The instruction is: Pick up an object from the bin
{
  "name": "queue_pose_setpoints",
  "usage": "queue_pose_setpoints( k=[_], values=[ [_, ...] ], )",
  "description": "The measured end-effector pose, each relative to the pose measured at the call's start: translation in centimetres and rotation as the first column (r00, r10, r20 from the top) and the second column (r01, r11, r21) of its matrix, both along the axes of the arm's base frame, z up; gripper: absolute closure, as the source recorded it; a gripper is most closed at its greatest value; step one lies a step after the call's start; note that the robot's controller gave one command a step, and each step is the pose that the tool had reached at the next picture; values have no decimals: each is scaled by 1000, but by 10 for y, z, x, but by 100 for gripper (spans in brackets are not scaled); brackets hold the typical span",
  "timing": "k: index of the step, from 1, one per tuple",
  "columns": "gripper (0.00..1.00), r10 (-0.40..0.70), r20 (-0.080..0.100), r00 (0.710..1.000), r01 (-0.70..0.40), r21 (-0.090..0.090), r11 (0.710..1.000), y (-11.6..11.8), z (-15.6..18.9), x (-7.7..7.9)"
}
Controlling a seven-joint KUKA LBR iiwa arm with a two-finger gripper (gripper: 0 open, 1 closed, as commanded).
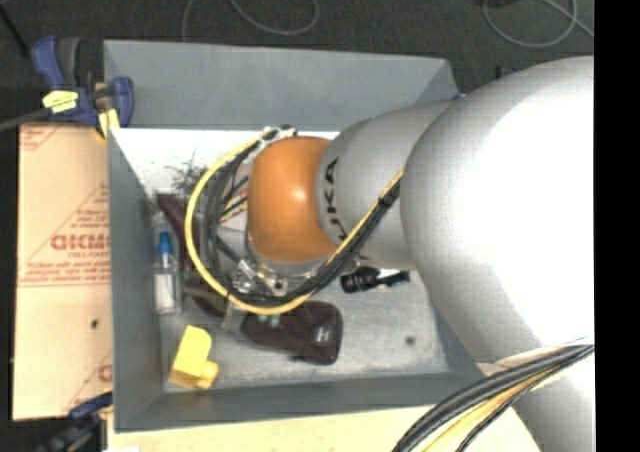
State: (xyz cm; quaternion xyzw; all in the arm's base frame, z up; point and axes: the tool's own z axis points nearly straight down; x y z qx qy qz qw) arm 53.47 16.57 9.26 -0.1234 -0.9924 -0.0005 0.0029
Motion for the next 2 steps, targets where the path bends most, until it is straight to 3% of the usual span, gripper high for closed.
queue_pose_setpoints(
  k=[2],
  values=[
    [100, 1, 10, 1000, -1, 3, 1000, 1, 26, 3]
  ],
)
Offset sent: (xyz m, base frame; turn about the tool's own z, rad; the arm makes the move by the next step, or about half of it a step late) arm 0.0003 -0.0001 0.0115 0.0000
